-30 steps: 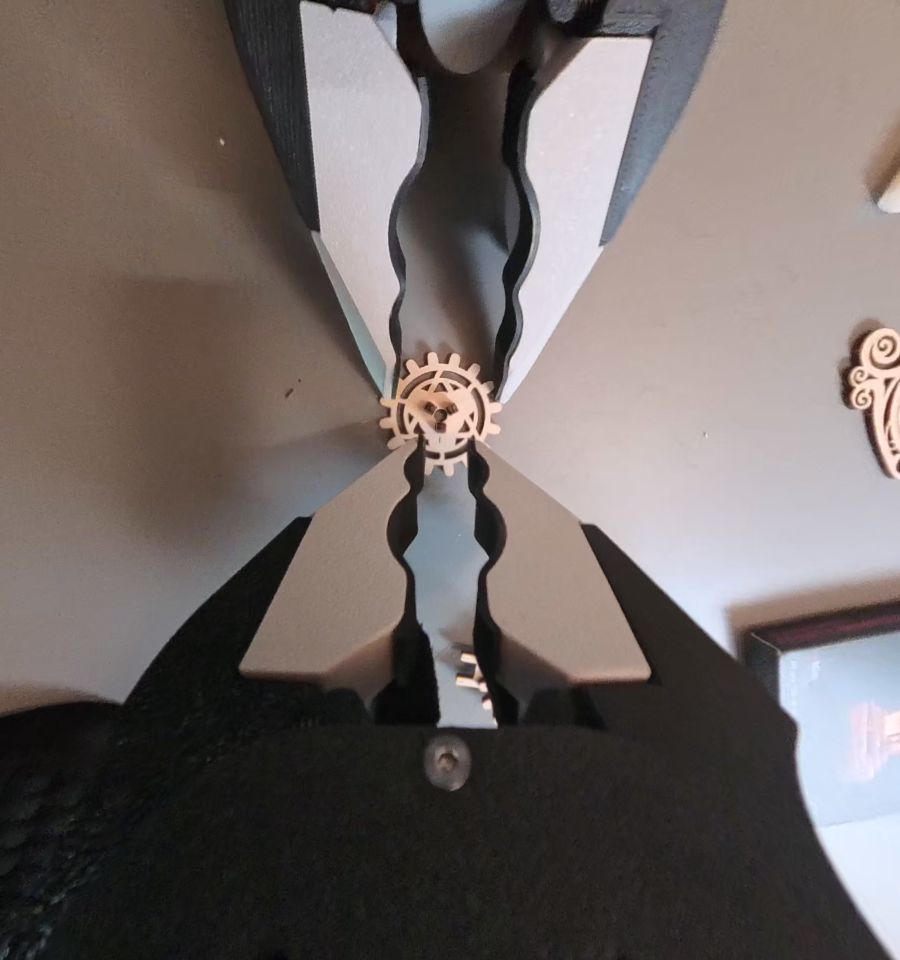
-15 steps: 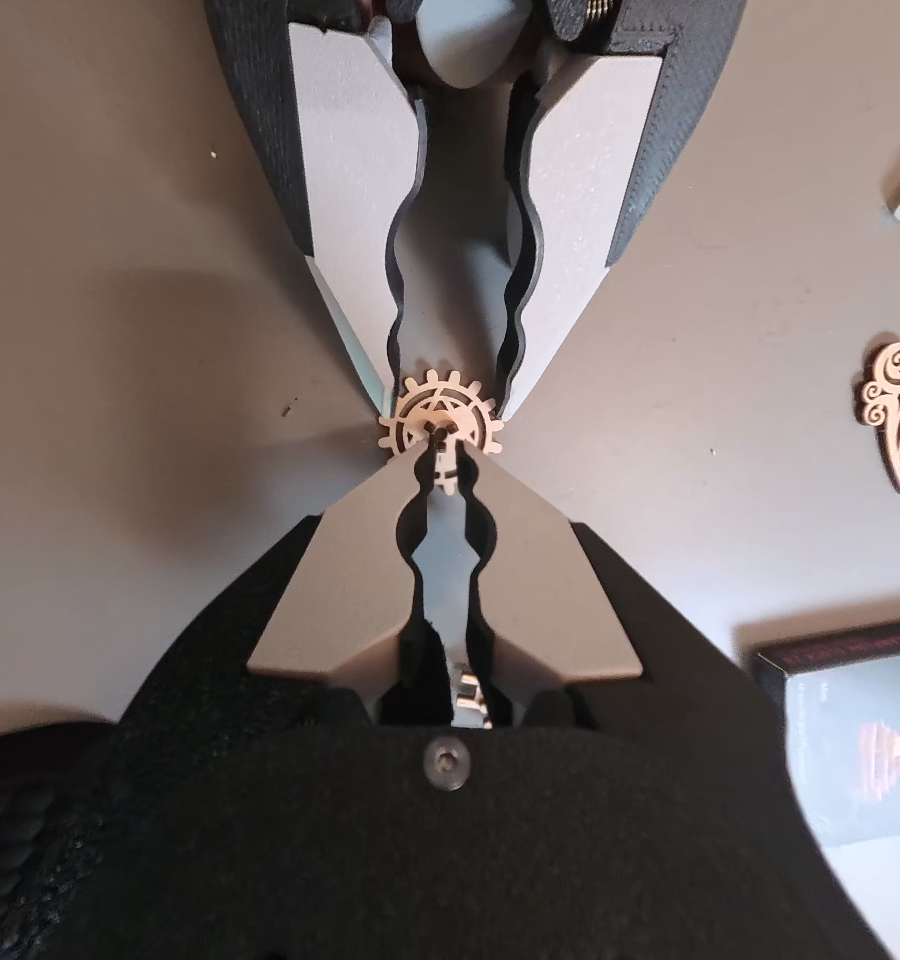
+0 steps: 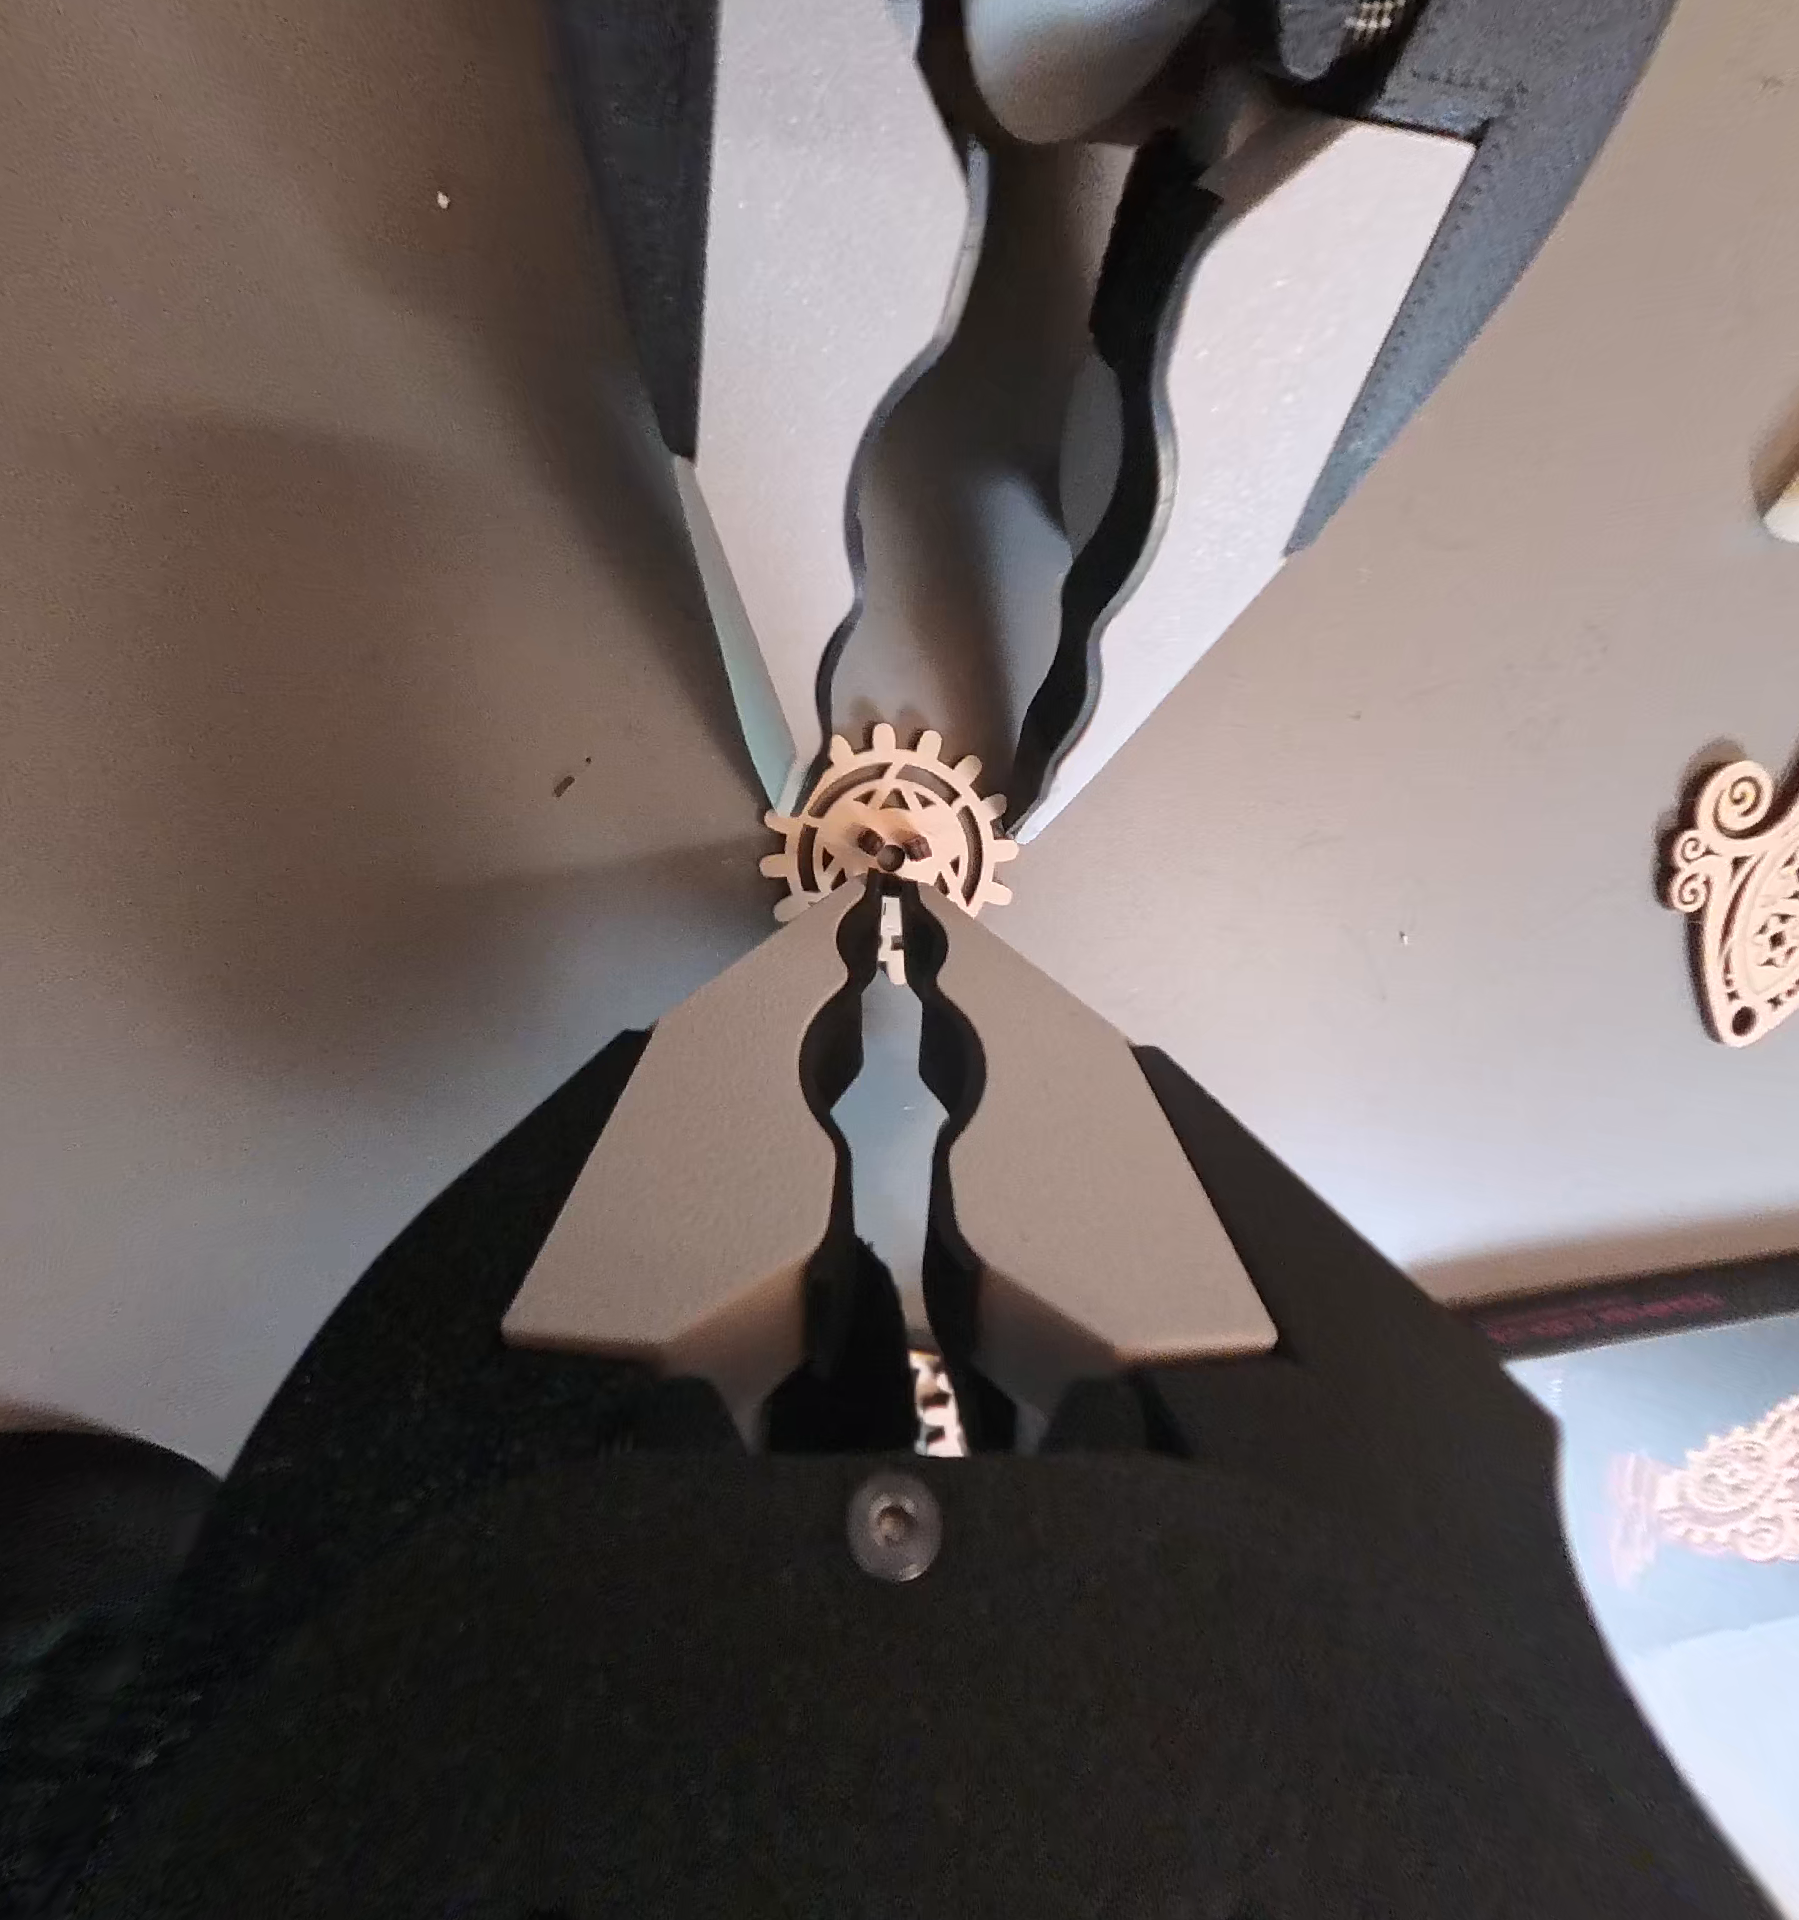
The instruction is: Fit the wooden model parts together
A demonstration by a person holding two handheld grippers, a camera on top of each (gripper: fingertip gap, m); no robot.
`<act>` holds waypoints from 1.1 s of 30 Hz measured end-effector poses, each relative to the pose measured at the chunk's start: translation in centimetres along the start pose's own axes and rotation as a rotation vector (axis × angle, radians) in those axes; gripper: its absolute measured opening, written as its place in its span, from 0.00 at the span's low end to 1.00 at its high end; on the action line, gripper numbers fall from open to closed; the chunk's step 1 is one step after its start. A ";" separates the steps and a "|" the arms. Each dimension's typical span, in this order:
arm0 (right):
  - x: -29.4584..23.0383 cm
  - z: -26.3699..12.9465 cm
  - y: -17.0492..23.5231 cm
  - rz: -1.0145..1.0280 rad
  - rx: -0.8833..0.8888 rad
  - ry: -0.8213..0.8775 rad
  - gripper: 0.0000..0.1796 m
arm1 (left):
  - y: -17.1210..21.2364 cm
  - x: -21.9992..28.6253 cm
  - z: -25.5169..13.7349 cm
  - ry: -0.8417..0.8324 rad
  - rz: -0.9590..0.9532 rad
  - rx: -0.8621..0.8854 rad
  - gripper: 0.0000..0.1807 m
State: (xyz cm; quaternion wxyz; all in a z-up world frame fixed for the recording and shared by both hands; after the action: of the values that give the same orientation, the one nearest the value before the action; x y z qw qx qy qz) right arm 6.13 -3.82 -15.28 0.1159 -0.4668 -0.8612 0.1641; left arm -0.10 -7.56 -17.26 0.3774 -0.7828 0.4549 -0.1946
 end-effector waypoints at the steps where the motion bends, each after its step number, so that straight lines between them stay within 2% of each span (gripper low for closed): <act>1: -0.1 0.0 0.0 -0.025 -0.005 0.009 0.00 | 0.0 0.0 0.0 -0.001 -0.001 0.000 0.22; 13: -0.4 0.2 -0.4 -0.197 -0.103 0.054 0.00 | 0.0 0.1 0.0 -0.001 -0.005 -0.002 0.22; 33: 0.0 0.4 -0.8 -0.165 -0.177 -0.034 0.00 | -0.1 0.1 0.0 -0.004 -0.014 -0.014 0.21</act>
State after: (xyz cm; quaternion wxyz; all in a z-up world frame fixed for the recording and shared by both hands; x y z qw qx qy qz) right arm 5.40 -4.28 -15.37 0.0729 -0.3998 -0.9097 0.0852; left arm 0.03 -7.65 -17.19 0.3714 -0.7890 0.4499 -0.1926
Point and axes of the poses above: each gripper's, where its closed fingertips meet, z out along the fingers, y out of its underside, x = y × z across the jaws, the point moved 6 cm from there along -z, back along the fingers, and after that the axes turned 10 degrees about z, right-handed, at the moved point
